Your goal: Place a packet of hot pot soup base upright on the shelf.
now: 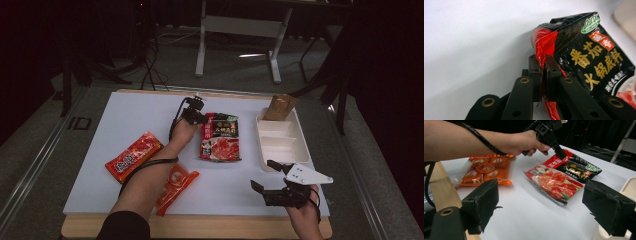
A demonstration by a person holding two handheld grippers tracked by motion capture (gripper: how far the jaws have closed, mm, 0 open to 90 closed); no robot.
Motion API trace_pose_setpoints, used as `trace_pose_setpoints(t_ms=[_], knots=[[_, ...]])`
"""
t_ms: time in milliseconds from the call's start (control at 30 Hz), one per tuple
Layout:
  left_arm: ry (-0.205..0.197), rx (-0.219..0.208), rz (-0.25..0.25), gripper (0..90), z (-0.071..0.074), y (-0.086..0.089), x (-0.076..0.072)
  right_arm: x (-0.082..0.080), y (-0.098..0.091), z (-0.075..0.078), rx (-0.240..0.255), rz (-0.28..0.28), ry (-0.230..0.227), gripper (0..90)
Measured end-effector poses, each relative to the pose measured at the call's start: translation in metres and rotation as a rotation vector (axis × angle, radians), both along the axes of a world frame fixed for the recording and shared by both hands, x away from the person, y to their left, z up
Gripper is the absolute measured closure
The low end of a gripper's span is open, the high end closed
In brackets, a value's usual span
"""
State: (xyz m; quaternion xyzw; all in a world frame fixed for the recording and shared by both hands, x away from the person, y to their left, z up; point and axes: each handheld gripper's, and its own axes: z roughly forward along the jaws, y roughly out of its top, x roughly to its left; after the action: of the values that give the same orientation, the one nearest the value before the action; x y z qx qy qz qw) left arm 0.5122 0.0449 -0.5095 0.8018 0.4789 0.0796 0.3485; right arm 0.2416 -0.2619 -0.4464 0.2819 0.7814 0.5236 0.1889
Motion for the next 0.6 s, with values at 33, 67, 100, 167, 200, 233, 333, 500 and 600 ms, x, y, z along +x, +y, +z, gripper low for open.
trace_pose_setpoints(t_ms=[33,67,100,167,200,233,333,500,600], knots=[[-0.019,-0.021,0.001,86.6,0.006,0.0,-0.004,0.0,0.0,0.0,-0.006,-0.006,-0.008,13.5],[-0.031,-0.025,-0.001,86.7,0.008,0.0,-0.006,-0.001,0.001,0.0,-0.007,-0.006,-0.015,13.4],[-0.035,-0.03,-0.001,86.7,0.011,0.0,-0.007,-0.001,0.0,0.001,-0.003,-0.005,-0.012,13.4],[-0.049,-0.036,-0.002,86.8,0.016,0.0,-0.012,-0.001,0.0,0.001,-0.003,-0.009,-0.014,13.4],[-0.055,-0.038,0.001,86.8,0.018,-0.001,-0.014,-0.001,0.0,0.001,-0.001,-0.009,-0.014,13.4],[-0.06,-0.037,0.0,86.8,0.02,-0.001,-0.016,-0.001,0.0,0.001,-0.003,-0.014,-0.016,13.4],[-0.087,-0.05,-0.004,86.8,0.027,-0.001,-0.023,0.0,-0.002,0.001,0.006,-0.024,-0.018,13.1],[-0.111,-0.088,-0.01,86.8,0.037,0.002,-0.036,-0.001,-0.003,0.003,0.012,-0.041,-0.041,13.1],[-0.125,-0.111,-0.008,86.8,0.043,0.002,-0.044,-0.001,-0.003,0.006,0.006,-0.045,-0.048,13.1]])
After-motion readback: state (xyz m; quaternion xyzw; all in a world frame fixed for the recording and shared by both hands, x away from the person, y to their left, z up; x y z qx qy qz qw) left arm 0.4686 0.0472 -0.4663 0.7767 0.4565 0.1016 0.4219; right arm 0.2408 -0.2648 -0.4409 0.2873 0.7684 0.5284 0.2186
